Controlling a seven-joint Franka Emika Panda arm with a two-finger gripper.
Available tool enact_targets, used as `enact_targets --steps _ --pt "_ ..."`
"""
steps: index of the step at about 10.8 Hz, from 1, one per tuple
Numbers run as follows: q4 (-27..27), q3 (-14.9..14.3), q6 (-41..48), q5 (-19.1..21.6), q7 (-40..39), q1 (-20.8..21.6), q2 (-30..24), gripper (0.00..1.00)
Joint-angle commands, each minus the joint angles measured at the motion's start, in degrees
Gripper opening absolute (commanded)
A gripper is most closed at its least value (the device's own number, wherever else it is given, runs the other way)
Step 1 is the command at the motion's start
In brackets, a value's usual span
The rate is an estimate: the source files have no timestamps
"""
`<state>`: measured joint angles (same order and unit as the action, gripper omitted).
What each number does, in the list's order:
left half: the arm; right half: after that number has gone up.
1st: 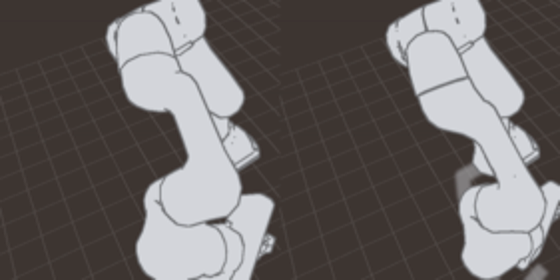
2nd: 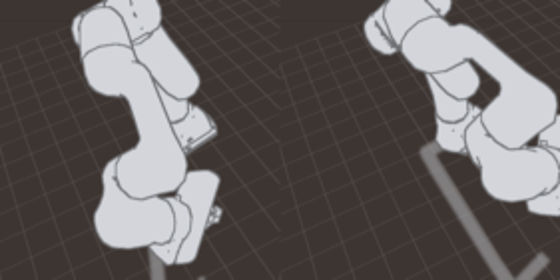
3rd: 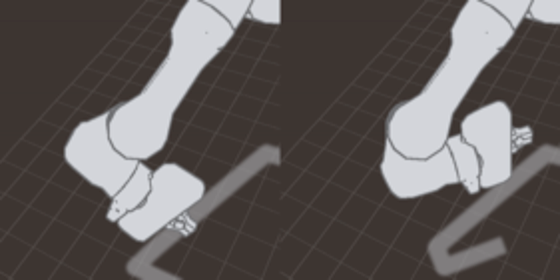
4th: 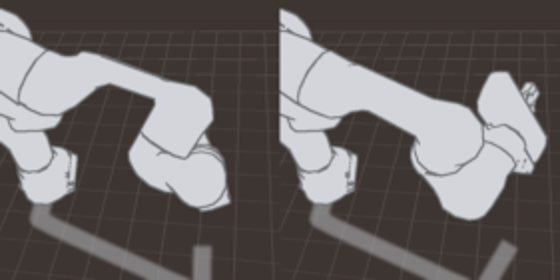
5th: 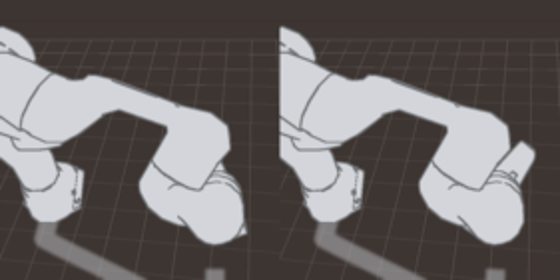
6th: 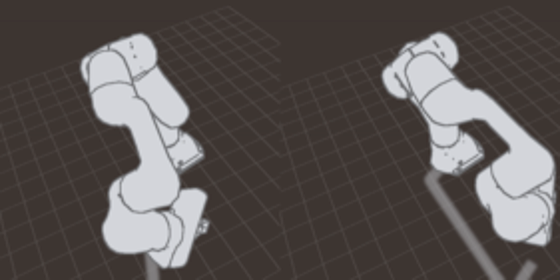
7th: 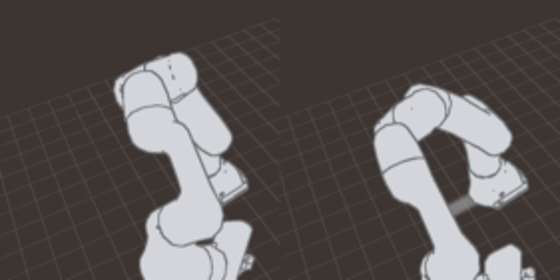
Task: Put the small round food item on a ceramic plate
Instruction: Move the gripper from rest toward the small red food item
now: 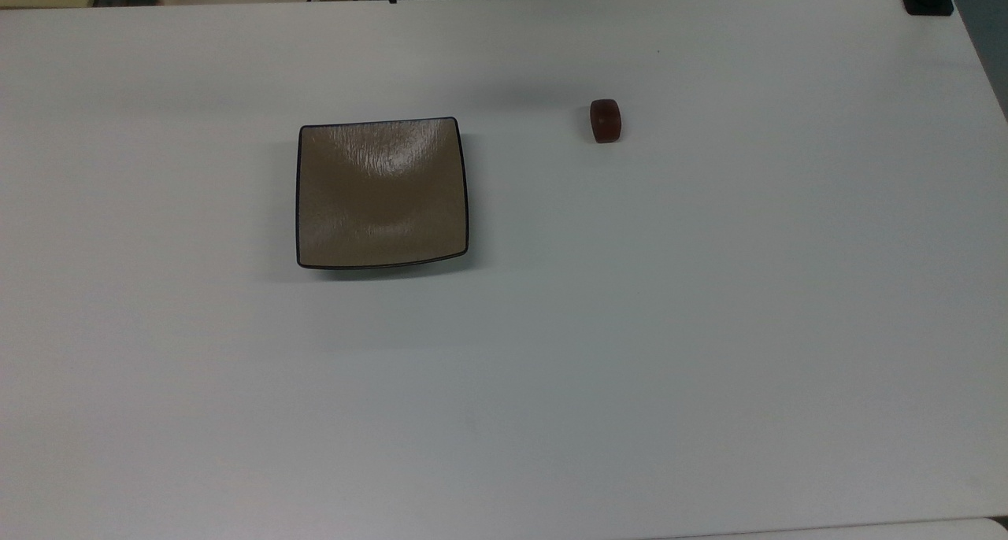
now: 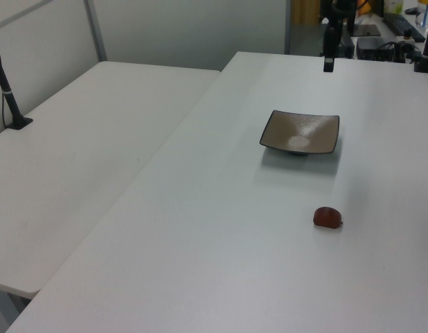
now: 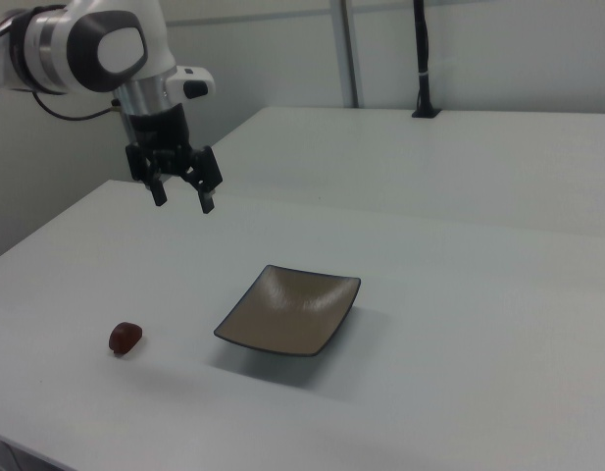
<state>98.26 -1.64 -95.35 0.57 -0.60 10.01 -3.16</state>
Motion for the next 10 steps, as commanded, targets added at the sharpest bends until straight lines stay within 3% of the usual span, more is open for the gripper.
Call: enact_targets --steps 1,4,10 --pt "3.0 0.3 -0.3 2.6 -0.5 1.3 -1.0 1.00" --pt "5.9 3.3 -0.2 3.8 0.0 2.3 -1.4 1.00" --pt "12.7 11.2 -3.7 5.0 8.4 2.8 -1.5 1.00"
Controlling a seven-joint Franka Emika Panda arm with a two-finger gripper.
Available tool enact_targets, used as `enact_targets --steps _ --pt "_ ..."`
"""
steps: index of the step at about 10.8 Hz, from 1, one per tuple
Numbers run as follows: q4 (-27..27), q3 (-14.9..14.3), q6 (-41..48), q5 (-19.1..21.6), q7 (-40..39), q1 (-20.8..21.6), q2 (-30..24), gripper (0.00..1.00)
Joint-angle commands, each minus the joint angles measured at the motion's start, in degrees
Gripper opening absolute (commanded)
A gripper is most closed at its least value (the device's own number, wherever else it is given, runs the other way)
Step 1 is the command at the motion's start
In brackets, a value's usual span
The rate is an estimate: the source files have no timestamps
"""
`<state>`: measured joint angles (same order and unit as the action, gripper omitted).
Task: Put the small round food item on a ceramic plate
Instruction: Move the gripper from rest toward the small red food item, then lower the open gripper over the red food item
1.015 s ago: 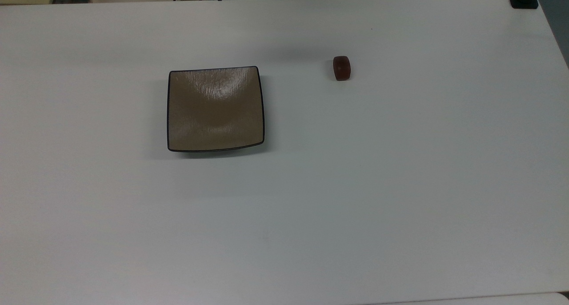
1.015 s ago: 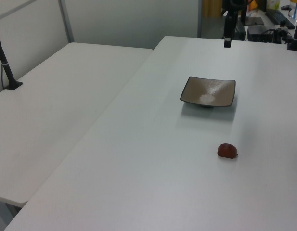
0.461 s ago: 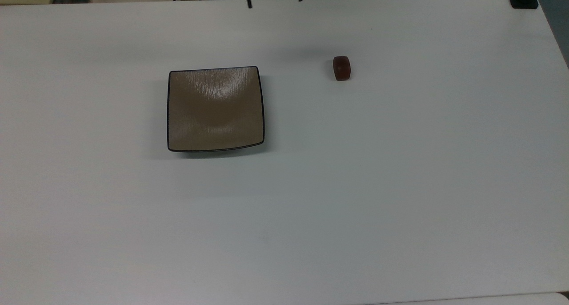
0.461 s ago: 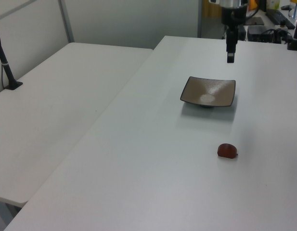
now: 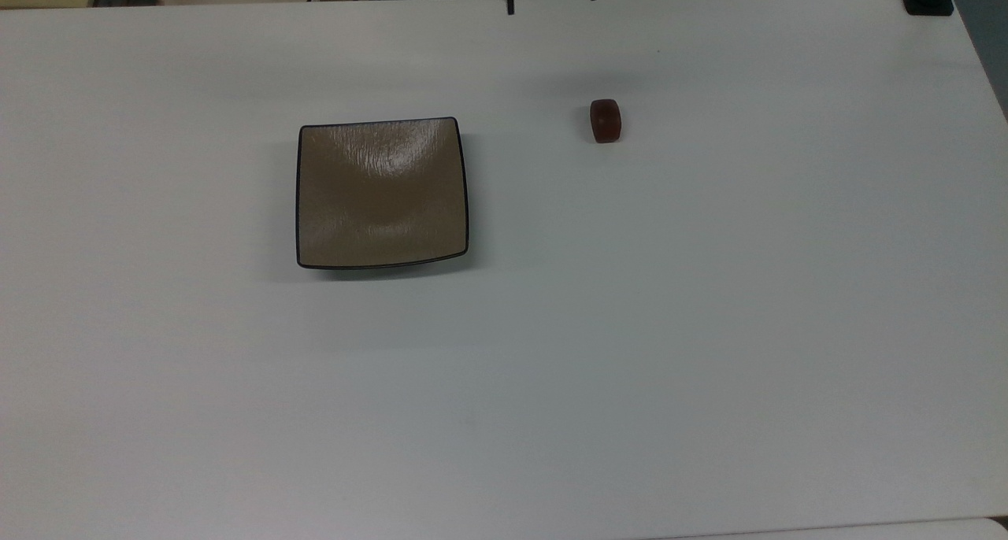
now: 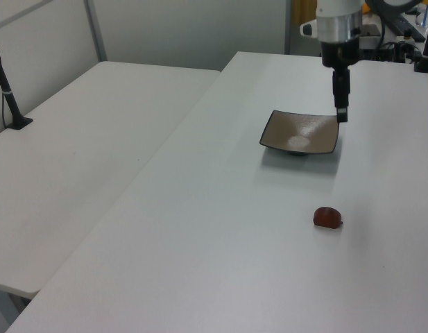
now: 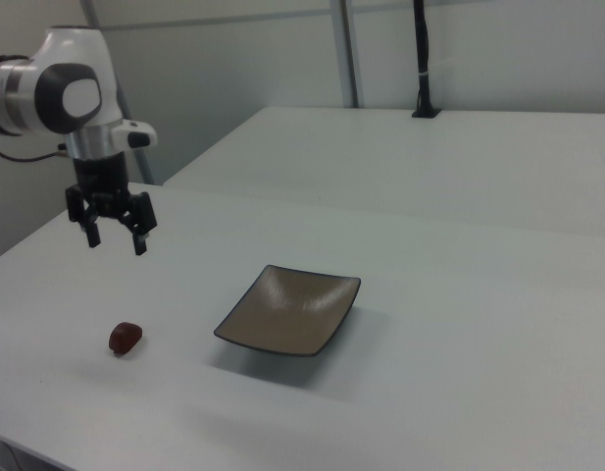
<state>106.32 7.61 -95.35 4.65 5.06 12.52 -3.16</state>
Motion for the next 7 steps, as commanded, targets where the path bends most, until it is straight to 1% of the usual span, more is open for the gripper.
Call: enact_targets --steps 1,4,5,7 --pt "6.9 2.7 -7.3 0.9 4.3 0.4 -1.4 1.00" --pt "14.8 5.6 -20.3 0.9 11.4 0.9 -1.3 1.00" --pt "17.5 7.1 -24.6 0.9 12.9 0.8 -1.2 1.00" --pt "21.0 7.6 -30.6 0.8 13.2 0.9 -0.7 0.97"
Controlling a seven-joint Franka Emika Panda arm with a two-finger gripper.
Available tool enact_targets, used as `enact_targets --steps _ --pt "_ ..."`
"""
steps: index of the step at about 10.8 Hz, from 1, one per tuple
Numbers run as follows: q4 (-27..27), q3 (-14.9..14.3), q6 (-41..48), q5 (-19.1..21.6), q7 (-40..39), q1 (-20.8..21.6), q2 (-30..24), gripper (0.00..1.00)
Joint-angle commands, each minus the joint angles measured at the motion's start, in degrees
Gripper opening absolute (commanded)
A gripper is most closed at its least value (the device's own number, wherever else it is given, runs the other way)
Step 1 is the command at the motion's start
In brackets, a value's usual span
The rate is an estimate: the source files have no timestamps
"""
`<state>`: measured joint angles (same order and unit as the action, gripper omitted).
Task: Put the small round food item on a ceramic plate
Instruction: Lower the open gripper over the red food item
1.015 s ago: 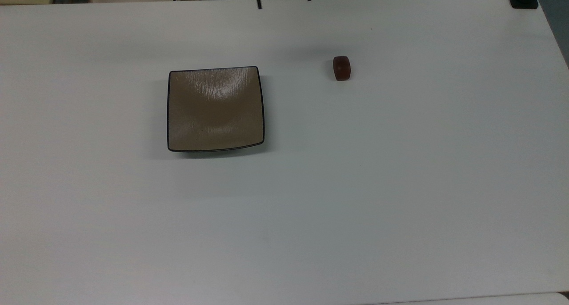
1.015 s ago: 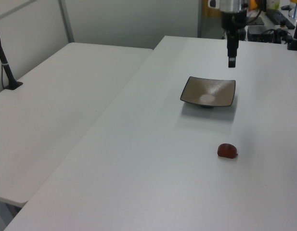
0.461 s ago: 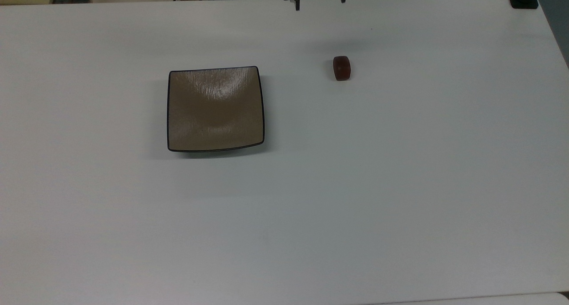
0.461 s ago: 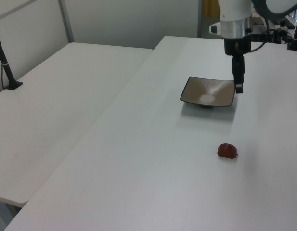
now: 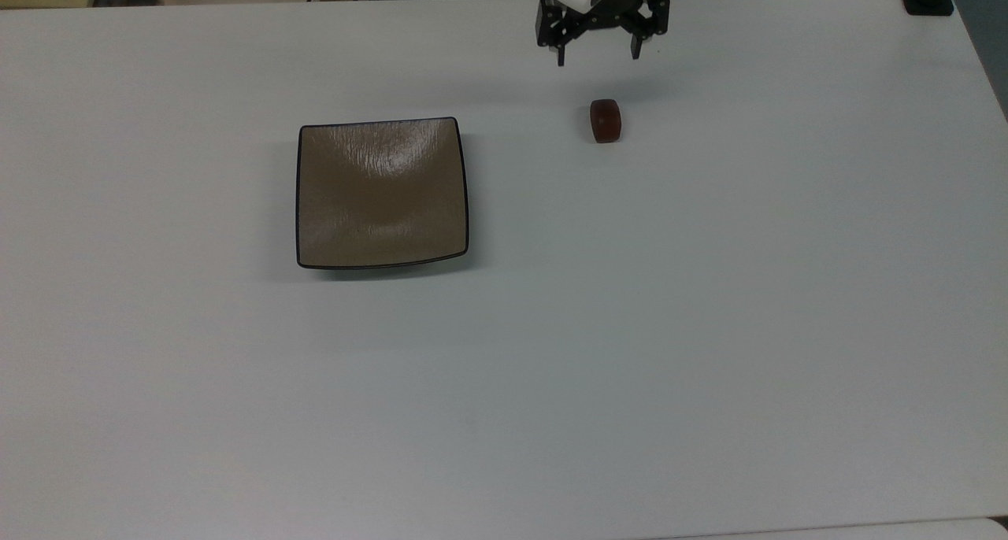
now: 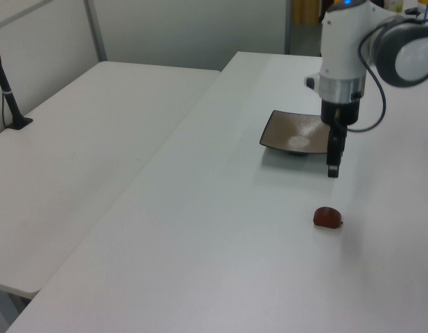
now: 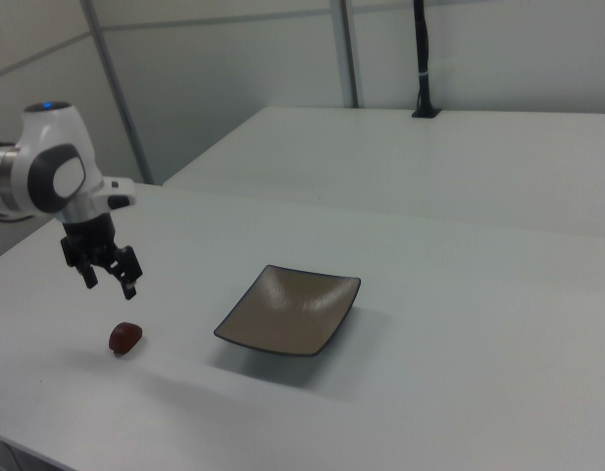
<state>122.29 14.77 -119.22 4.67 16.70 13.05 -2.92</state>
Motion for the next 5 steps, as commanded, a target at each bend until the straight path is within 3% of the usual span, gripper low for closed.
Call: enact_targets --steps 1,5 --pt "6.7 0.4 -9.3 0.8 1.6 0.5 -0.6 0.96" --pt "8.0 0.4 -13.8 0.0 2.6 2.4 3.0 1.00"
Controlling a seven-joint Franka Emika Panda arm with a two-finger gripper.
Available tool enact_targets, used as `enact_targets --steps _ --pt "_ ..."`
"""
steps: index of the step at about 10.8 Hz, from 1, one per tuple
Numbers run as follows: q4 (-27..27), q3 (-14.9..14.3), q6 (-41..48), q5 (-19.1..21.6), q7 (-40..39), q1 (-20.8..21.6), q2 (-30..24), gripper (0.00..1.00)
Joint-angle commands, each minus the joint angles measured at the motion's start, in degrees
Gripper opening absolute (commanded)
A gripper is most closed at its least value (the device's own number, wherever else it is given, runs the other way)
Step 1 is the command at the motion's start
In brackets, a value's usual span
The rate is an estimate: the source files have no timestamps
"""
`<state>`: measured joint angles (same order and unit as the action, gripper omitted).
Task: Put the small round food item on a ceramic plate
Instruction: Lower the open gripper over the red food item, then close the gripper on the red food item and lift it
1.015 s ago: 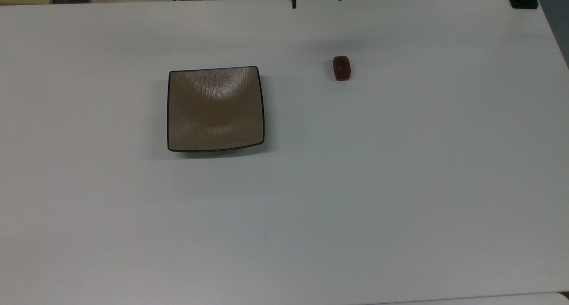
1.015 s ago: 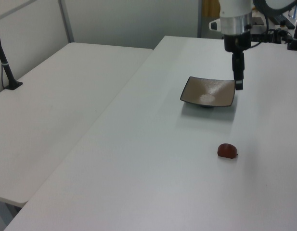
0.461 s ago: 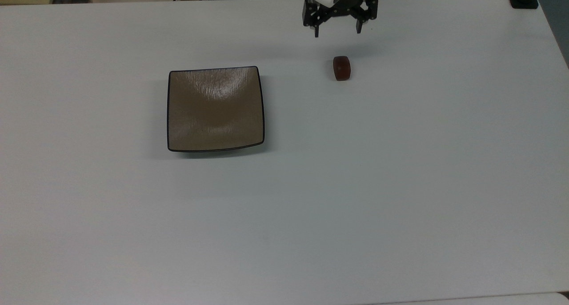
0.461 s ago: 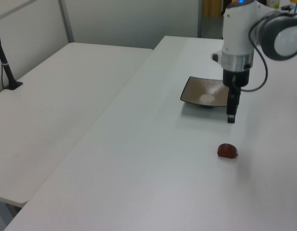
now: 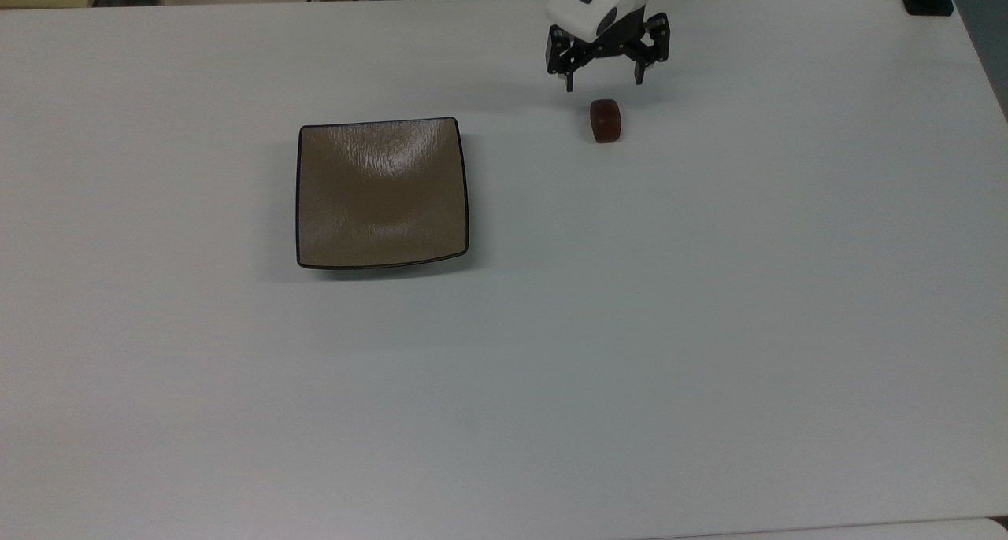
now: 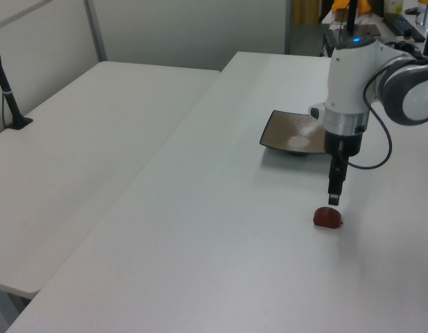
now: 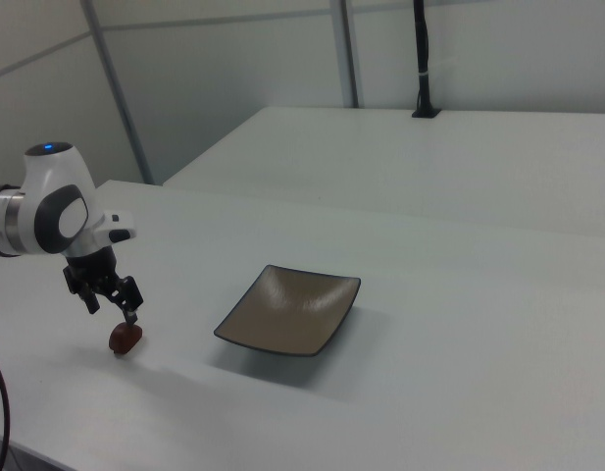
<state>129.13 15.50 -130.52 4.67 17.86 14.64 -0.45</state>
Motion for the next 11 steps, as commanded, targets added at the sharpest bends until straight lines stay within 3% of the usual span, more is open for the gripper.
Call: enact_targets --steps 1,9,11 --pt "1.6 -0.3 -3.9 0.0 1.5 0.8 1.1 1.00" --pt "1.6 -0.3 -8.0 -1.8 1.5 0.8 5.6 1.00" --pt "1.6 -0.3 -8.0 -4.1 1.5 1.0 6.7 0.99"
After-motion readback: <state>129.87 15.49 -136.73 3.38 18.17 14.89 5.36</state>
